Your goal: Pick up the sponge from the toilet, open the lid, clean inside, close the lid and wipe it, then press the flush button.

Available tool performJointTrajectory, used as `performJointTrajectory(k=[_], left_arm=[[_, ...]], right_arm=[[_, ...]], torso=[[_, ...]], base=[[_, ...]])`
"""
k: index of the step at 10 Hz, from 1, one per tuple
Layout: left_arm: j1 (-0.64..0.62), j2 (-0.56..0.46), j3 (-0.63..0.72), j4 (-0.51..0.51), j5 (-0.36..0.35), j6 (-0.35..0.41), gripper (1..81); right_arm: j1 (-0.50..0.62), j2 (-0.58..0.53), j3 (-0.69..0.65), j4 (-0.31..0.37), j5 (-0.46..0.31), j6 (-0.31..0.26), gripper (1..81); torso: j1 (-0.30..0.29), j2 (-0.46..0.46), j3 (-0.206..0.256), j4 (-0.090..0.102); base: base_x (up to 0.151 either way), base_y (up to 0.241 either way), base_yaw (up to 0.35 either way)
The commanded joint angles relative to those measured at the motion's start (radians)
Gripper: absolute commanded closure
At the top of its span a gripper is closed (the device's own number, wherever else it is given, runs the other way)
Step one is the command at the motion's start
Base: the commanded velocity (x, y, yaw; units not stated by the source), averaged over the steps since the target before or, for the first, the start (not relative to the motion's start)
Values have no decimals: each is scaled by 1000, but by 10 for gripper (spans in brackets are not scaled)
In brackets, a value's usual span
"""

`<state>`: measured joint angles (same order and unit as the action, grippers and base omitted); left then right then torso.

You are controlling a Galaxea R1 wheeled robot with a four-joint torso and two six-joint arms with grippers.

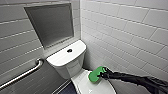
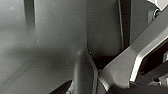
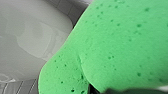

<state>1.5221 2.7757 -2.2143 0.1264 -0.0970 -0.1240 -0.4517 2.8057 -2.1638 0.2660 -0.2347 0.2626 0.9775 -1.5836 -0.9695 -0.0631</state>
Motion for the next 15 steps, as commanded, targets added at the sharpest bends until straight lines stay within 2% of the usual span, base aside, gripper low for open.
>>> performJointTrajectory(k=[1, 3, 6, 8, 10, 11, 15], left_arm=[[7, -2, 16, 9, 72, 7, 10], [8, 1, 16, 9, 72, 7, 10], [10, -1, 16, 4, 103, 7, 10], [13, -7, 18, -1, 103, 7, 10], [20, -13, 18, -2, 105, 6, 10], [22, -20, 22, -2, 108, 6, 10], [25, -51, 71, -2, 108, 0, 10]], right_arm=[[130, 86, -112, 19, -26, 29, 811], [129, 146, -203, 18, -25, 78, 811], [133, 215, -284, 19, -17, 80, 811], [97, 211, -287, 19, 0, 119, 811], [28, 192, -322, 21, 112, 167, 811], [11, 182, -333, 19, 127, 187, 811], [-31, 119, -306, 21, 129, 188, 811]], torso=[[0, 0, 0, 0], [0, 0, 0, 0], [0, 0, 0, 0], [0, 0, 0, 0], [0, 0, 0, 0], [0, 0, 0, 0], [0, 0, 0, 0]], base=[[0, 0, 0], [0, 0, 0], [0, 0, 0], [0, 0, 0], [0, 0, 0], [0, 0, 0], [0, 0, 0]])
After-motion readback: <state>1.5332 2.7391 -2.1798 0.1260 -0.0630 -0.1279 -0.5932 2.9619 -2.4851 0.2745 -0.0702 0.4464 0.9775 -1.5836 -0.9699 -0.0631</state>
